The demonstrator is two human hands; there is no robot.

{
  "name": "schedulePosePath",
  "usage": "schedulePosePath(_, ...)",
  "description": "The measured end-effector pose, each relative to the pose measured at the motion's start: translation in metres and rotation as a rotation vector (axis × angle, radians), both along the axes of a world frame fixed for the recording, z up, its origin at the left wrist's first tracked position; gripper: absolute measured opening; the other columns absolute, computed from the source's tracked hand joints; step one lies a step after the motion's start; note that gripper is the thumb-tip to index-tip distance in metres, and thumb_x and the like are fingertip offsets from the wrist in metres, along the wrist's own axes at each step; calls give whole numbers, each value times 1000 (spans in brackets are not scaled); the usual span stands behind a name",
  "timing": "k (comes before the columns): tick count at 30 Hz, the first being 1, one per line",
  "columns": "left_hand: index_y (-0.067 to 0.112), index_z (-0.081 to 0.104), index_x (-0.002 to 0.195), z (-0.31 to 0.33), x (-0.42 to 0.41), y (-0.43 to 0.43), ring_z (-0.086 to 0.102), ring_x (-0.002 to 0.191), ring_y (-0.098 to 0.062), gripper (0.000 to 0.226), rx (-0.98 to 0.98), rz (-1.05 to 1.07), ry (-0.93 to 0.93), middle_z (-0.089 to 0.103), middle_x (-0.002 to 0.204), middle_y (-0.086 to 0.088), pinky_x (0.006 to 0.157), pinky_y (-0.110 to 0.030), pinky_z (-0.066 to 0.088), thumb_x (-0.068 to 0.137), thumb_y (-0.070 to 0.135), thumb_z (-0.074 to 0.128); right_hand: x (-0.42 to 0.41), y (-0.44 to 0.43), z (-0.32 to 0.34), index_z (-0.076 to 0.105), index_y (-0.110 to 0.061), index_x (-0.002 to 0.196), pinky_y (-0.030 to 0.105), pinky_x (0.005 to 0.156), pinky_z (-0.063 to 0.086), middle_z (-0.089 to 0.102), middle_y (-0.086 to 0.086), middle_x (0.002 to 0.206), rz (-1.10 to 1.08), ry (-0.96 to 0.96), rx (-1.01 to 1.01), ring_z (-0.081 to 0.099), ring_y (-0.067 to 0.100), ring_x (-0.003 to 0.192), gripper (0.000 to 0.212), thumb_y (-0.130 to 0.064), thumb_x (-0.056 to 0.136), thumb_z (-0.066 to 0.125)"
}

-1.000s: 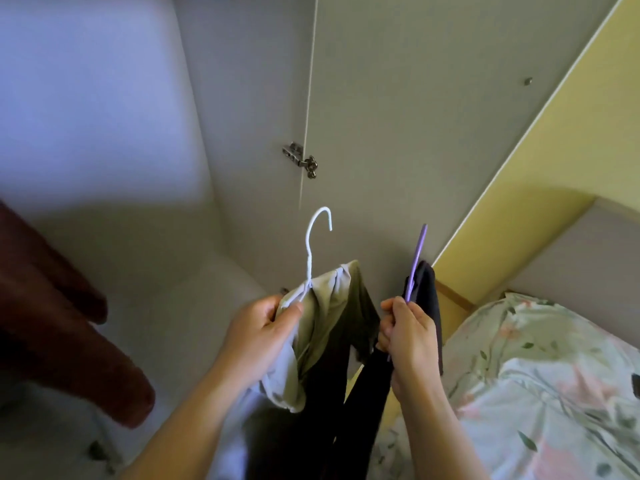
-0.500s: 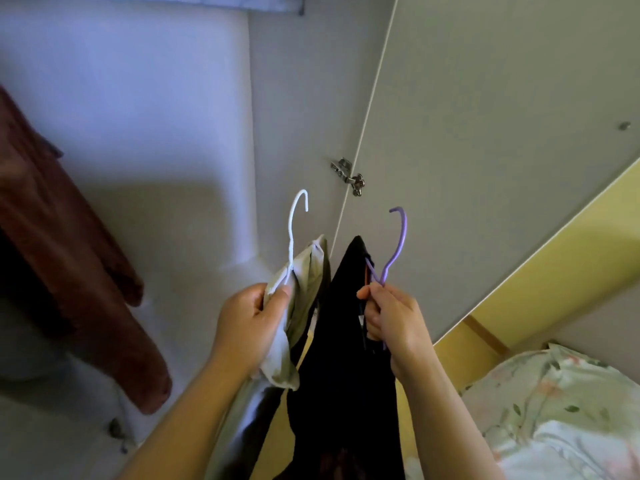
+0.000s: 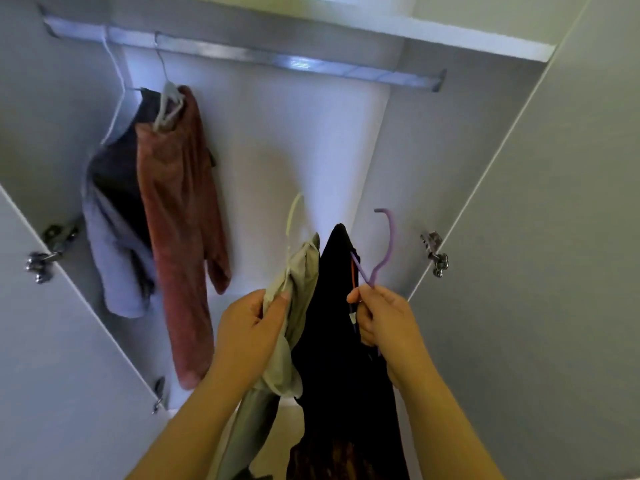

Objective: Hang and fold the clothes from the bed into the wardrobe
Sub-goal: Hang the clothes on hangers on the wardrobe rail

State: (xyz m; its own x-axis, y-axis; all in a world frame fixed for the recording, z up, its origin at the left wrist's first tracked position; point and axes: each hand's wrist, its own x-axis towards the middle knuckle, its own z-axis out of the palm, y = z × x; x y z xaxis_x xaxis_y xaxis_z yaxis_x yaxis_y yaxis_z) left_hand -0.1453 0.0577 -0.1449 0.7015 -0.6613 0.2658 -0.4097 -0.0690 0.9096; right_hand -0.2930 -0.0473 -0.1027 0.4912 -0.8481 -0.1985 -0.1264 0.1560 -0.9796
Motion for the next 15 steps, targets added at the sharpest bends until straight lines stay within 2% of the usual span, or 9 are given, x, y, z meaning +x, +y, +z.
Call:
schedulePosePath(3, 18, 34, 56, -1, 0, -4, 34, 46, -5, 45, -8, 61, 24, 34, 47, 9, 47, -20, 29, 95, 21, 57, 3, -8, 0, 62, -7, 82, 15, 36, 26, 39, -8, 41, 63, 18, 8, 30, 3, 33, 33, -17, 104, 40)
schedulePosePath(8, 13, 41, 59, -7, 17, -9, 36, 46, -5, 41, -16, 89, 71, 38, 48, 8, 49, -20, 31, 97, 25, 53, 23, -21, 1, 62, -8, 81, 15, 36, 25, 39, -8, 40, 112, 41, 43, 30, 4, 33, 33, -18, 105, 41)
schedulePosePath(12, -9, 50, 70, -16, 40, -18, 40, 53, -11, 47, 7, 133, 81, 48, 62, -12, 56, -34, 37, 97, 29, 51, 46, -33, 3, 62, -8, 82, 17, 39, 26, 40, -8, 38, 148, 70, 48, 31, 4, 33, 32, -20, 104, 42)
schedulePosePath(15, -3, 49, 66, -13, 50, -21, 38, 49, -7, 44, -12, 146, 65, 45, 59, -9, 55, -33, 35, 97, 28, 52, 56, -41, 15, 62, -7, 82, 18, 42, 26, 41, -7, 38, 165, 71, 47, 31, 5, 34, 33, -20, 105, 41)
